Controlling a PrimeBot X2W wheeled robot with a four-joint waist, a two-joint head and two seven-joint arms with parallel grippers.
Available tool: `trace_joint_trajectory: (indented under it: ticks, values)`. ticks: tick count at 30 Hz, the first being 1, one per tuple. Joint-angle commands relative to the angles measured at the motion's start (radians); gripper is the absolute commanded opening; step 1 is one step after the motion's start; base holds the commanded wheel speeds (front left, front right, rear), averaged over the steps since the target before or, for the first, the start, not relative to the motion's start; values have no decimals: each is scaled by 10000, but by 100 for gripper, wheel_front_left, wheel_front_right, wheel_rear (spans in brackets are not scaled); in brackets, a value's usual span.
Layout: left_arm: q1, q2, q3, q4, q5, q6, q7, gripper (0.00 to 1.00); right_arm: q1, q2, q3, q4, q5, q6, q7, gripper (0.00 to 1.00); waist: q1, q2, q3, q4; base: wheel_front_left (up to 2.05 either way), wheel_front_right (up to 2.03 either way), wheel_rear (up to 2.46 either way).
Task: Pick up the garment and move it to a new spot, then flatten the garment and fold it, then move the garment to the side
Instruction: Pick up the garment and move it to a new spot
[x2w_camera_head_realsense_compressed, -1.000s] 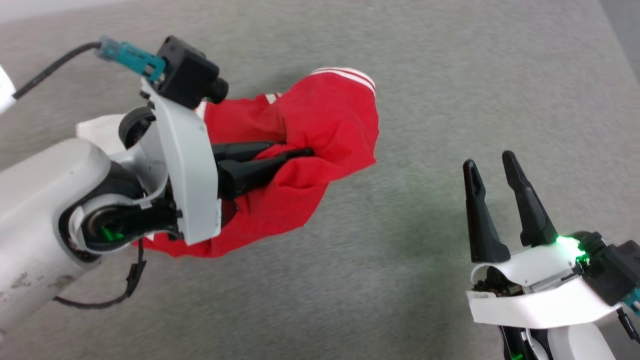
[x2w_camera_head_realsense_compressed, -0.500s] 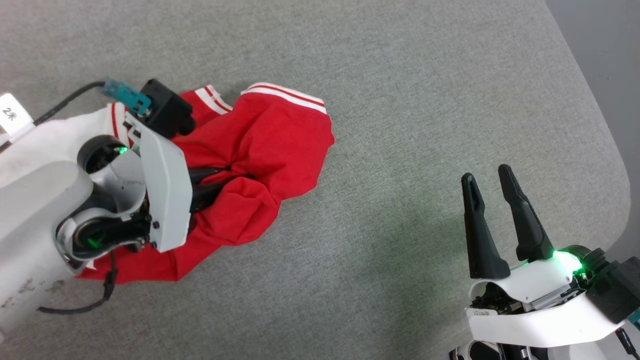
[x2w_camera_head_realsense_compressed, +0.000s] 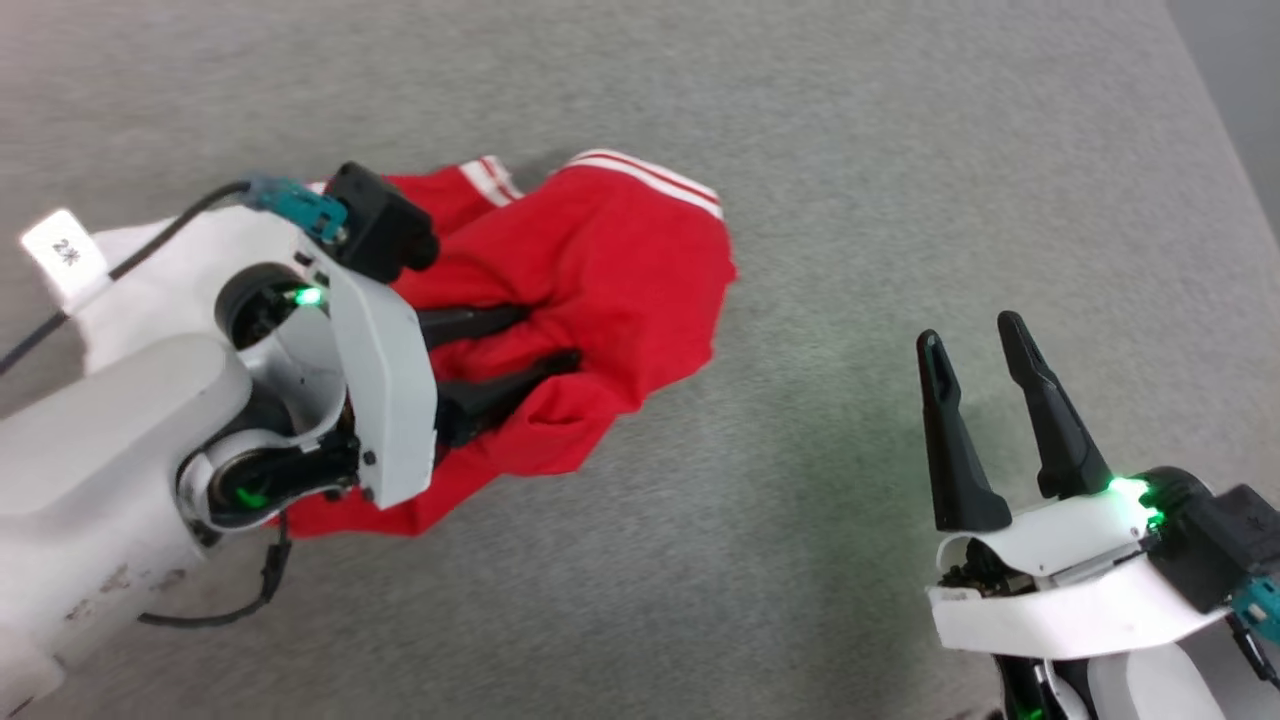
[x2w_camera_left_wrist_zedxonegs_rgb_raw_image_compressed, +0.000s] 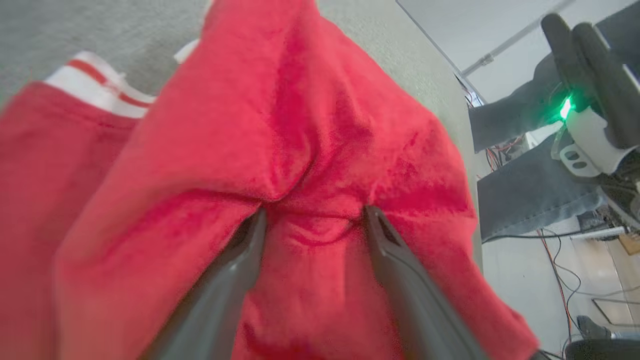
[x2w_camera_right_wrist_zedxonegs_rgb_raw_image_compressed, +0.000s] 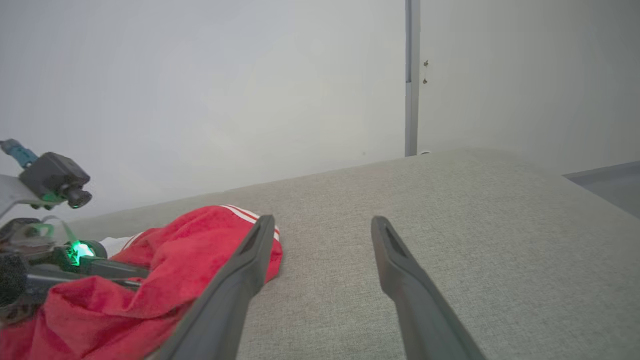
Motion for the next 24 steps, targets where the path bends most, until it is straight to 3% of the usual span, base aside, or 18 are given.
trace_joint_trajectory:
  ticks: [1,11,18,24]
  values:
    - [67,8,-27,33,-208,78,-192,100,-135,12,-85,140,-110,-14,-8,100,0,0,-637,722,0,0,0]
    - [467,-213,4,-811,-681,62,-2309,100,-386,3,-593,1518,-1078,-14,-7,100,0,0,-2057,2290,0,0,0]
    - [1981,-242,-60,-78,-837,62,-4500,100,-155,5,-1173,2191,-1455,-14,-8,100,0,0,-2744,3142,0,0,0]
    - [3373,-605,76,845,-1310,62,-5386,100,213,6,-1827,2570,-1870,-14,-7,100,0,0,-3327,3883,0,0,0]
